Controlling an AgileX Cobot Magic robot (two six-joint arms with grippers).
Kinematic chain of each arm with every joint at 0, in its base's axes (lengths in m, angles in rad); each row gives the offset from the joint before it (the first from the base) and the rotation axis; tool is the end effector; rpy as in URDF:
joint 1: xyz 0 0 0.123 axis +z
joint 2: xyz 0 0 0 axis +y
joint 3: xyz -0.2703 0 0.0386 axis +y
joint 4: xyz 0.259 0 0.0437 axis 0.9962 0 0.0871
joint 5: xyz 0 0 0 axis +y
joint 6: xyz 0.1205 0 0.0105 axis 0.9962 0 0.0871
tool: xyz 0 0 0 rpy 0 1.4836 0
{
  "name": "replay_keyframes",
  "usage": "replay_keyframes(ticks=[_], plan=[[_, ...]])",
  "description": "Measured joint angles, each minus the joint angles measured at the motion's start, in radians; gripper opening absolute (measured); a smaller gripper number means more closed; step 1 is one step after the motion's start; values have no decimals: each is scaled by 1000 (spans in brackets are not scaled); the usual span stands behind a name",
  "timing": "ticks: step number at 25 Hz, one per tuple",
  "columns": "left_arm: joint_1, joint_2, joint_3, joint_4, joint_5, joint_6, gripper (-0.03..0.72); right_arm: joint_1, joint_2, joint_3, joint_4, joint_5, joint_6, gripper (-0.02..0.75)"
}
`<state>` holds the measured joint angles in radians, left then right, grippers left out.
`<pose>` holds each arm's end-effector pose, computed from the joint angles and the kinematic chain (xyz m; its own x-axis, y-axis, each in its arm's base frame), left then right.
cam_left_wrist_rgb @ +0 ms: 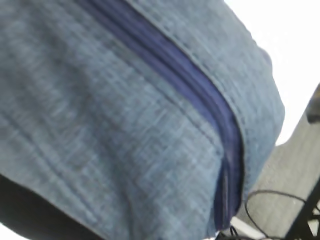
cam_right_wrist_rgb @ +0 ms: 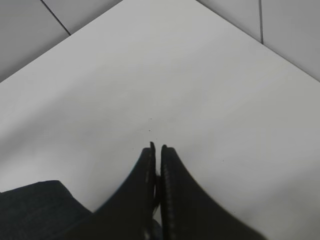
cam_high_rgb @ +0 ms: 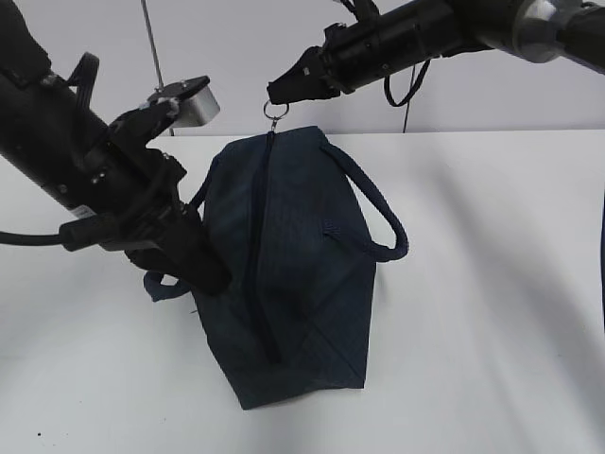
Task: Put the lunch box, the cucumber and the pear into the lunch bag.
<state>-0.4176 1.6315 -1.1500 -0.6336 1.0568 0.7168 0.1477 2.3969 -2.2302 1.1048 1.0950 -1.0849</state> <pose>0.2736 -0.1896 0.2080 -0.6698 0.6363 -0.3827 0.7414 0.5449 -0.3915 0.5189 0.1743 0.2254 -0.4486 -0.2752 -0.8503 -0.8407 0.4529 0.2969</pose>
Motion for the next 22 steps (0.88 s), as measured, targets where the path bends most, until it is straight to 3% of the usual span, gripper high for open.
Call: replay_keyframes(ticks=[4,10,13,22], plan=[[6,-14,-35,-2,-16,-18,62,-15,0,-4,-2,-8,0,6],[6,-31,-65,-35,3,-25,361,-22,0,-5,-9,-16,2,6],[6,-31,-65,-39,-6,-51,455,-22,0,-5,-9,-16,2,6],[6,-31,-65,-88,-66,-61,489,-22,0,-5,-9,-14,2,6]])
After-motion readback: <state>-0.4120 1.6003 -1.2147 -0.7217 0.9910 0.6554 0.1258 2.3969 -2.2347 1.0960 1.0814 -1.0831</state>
